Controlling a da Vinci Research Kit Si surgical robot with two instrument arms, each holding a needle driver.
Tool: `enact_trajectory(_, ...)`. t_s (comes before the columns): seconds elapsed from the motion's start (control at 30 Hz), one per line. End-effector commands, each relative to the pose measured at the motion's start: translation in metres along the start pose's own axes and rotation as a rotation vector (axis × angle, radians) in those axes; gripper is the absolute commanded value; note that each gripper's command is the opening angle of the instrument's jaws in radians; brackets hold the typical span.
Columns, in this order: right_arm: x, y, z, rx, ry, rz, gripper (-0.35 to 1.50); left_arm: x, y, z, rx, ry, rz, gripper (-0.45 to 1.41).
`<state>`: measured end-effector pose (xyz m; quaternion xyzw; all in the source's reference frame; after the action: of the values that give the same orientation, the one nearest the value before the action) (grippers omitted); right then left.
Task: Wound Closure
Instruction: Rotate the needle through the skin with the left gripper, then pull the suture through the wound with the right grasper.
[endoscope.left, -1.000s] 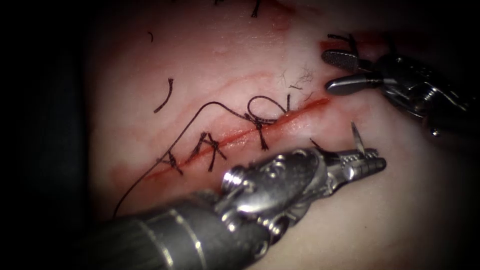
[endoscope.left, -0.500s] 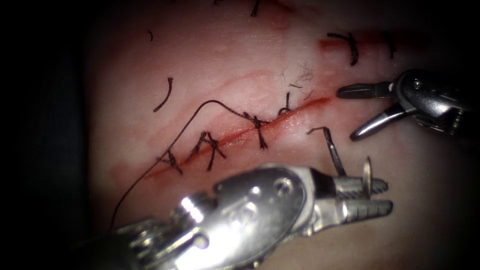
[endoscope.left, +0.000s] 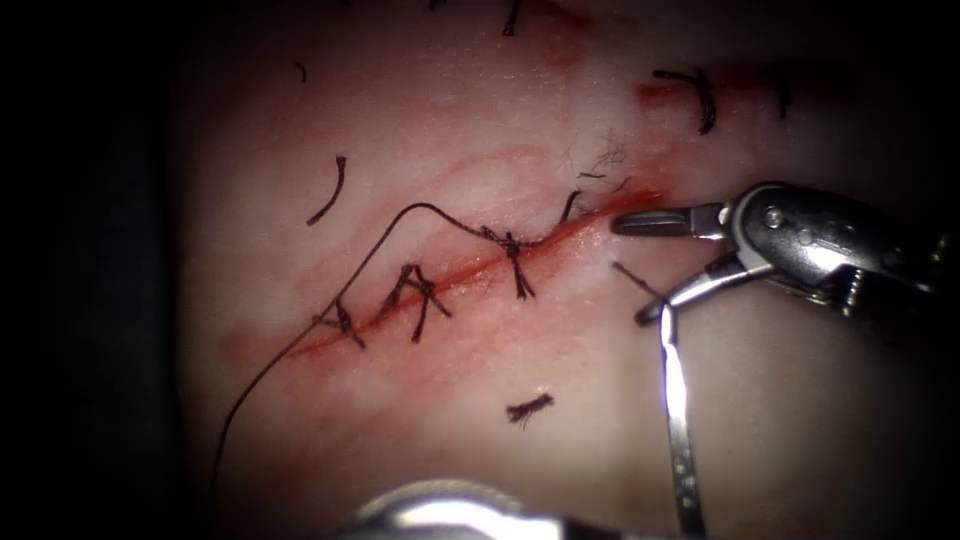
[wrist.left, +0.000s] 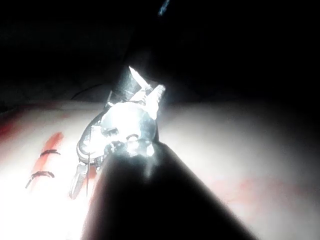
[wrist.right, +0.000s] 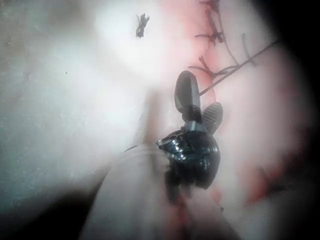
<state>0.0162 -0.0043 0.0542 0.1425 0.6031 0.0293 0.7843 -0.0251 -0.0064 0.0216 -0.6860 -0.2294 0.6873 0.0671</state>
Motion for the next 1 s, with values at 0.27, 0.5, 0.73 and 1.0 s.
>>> enact_trajectory(0.27, -0.0015, 0.0008, 0.0018, -0.011, -0.001, -0.014, 0.49, -0.0001, -0.0003, 0.0001, -0.009, -0.003, 0.012, -0.35)
enact_trajectory(0.5, -0.0025, 0.0005, 0.0019, -0.002, -0.022, -0.025, -0.35, -0.0010, -0.0004, 0.0003, -0.019, -0.016, 0.019, -0.35)
enact_trajectory(0.73, -0.0039, -0.0007, 0.0015, 0.011, -0.195, 0.005, -0.35, -0.0011, -0.0003, -0.0002, -0.021, -0.016, 0.020, -0.35)
enact_trajectory(1.0, -0.0021, -0.0039, 0.0009, 0.057, -0.271, 0.052, -0.35, -0.0034, -0.0012, -0.0022, -0.001, -0.035, 0.033, -0.35)
